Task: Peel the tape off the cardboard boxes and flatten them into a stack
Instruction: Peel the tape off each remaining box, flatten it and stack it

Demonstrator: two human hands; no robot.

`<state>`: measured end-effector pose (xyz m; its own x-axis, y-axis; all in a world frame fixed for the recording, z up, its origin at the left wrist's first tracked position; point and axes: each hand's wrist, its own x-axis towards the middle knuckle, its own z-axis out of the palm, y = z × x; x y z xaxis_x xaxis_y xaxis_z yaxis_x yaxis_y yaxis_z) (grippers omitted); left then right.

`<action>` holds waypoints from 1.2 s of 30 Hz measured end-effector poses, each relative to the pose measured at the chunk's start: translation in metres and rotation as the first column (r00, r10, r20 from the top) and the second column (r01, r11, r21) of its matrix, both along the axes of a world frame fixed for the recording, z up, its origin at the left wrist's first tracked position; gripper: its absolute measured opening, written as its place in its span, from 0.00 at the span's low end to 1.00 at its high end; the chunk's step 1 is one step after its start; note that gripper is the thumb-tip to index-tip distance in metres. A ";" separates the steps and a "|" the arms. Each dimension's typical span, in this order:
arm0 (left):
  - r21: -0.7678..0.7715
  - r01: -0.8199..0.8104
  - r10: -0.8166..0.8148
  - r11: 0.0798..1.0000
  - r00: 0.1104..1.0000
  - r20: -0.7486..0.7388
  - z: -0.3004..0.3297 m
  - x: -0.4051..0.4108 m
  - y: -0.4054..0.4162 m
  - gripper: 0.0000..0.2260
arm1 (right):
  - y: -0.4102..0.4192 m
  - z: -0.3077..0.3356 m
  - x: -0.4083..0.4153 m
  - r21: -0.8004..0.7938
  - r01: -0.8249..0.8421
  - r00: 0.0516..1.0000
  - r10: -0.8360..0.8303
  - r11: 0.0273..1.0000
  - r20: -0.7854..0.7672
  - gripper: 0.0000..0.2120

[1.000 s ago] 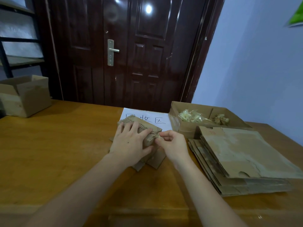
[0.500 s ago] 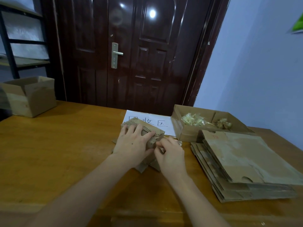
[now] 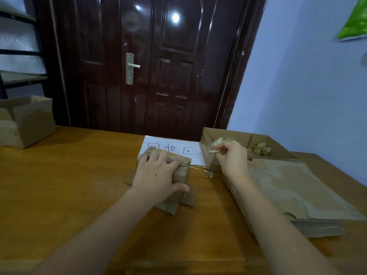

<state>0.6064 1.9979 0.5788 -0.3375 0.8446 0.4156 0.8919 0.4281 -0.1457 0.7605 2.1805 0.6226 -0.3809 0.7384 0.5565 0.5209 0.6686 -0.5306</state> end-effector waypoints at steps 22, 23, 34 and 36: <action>0.052 0.049 -0.050 0.997 0.999 0.014 -0.007 -0.009 -0.007 0.43 | 0.082 0.013 -0.020 -0.004 0.173 0.716 -0.123 0.985 0.687 0.11; 0.051 0.046 -0.047 0.998 0.999 0.007 -0.008 -0.009 -0.007 0.43 | 0.083 0.014 -0.018 -0.010 0.164 0.723 -0.113 0.986 0.681 0.12; 0.014 0.075 -0.076 0.997 0.994 0.074 -0.003 -0.010 -0.013 0.37 | 0.031 0.030 0.003 0.032 -0.084 0.854 0.055 0.996 0.517 0.16; 0.025 0.103 -0.105 0.994 0.990 0.095 0.001 -0.012 -0.016 0.35 | 0.004 0.034 0.000 -0.021 -0.245 0.836 0.222 0.969 0.501 0.19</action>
<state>0.5944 1.9815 0.5802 -0.2874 0.8691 0.4026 0.9411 0.3343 -0.0499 0.7603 2.1846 0.6567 -0.7726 0.5722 0.2752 0.5317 0.8200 -0.2119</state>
